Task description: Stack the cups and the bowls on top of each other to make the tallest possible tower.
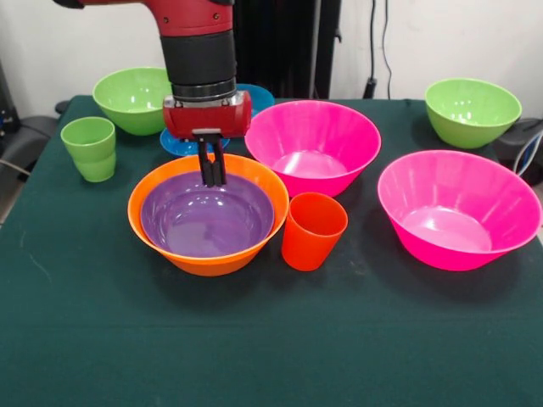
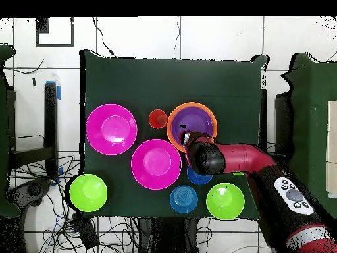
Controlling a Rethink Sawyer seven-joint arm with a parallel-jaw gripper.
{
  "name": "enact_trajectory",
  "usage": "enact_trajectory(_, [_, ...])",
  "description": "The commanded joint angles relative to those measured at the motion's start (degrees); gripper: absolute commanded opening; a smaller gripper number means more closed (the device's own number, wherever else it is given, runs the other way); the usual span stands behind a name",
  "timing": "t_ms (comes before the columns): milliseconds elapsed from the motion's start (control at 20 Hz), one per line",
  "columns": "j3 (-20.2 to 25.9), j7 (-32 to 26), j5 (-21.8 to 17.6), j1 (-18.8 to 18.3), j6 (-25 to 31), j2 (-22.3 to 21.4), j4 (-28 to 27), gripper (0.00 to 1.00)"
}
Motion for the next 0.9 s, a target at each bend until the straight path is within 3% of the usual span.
enact_trajectory(50, [1.63,-7.64,-8.78,0.7,0.2,2.49,-2.33,0.0])
enact_trajectory(600, [-5.9,0.54,-17.06,5.01,-8.02,5.77,-3.66,0.0])
enact_trajectory(900, [-9.71,3.21,-18.0,7.78,-11.68,8.98,-5.52,0.0])
